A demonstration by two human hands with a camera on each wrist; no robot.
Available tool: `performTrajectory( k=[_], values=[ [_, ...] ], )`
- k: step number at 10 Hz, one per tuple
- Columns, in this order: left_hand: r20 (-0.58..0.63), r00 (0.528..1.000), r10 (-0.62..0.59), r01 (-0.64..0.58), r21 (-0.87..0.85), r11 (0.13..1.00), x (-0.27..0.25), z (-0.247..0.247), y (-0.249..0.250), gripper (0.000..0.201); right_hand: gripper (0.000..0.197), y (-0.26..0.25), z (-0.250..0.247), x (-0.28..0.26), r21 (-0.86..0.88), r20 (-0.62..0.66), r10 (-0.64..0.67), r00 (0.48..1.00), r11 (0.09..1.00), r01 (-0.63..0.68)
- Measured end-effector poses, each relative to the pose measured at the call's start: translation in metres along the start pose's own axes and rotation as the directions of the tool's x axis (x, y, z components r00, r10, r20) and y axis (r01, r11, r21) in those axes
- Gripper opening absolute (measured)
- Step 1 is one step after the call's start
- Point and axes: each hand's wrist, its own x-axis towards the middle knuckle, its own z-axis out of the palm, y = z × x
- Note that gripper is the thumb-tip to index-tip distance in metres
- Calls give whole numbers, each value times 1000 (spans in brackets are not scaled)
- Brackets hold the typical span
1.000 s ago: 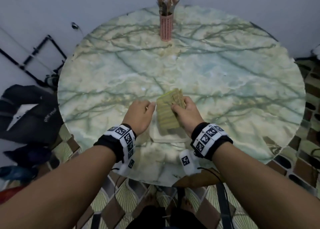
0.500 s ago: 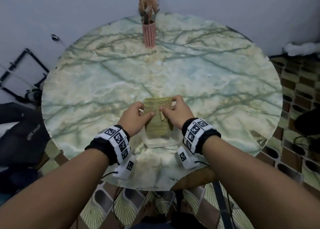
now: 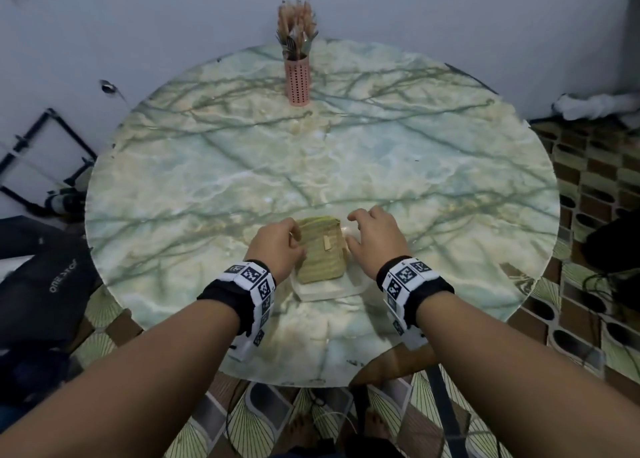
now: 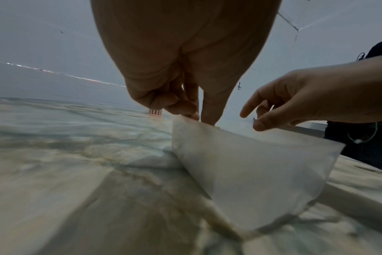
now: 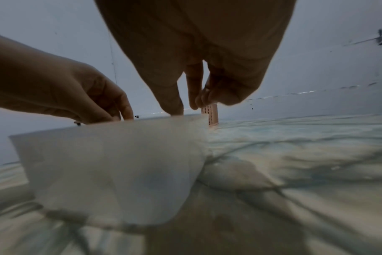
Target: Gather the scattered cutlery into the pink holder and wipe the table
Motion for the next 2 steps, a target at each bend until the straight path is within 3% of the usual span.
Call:
performTrajectory(
  k=[1,2],
  values=[
    [11,999,38,-38,13,999,1,2,1,14,41,6,4,-3,11,78,39,996,999,-40],
    [-56,998,29,-33,-67,997,-2,6,-4,14,39,15,0,-2,98,7,63,998,993,-64]
  ],
)
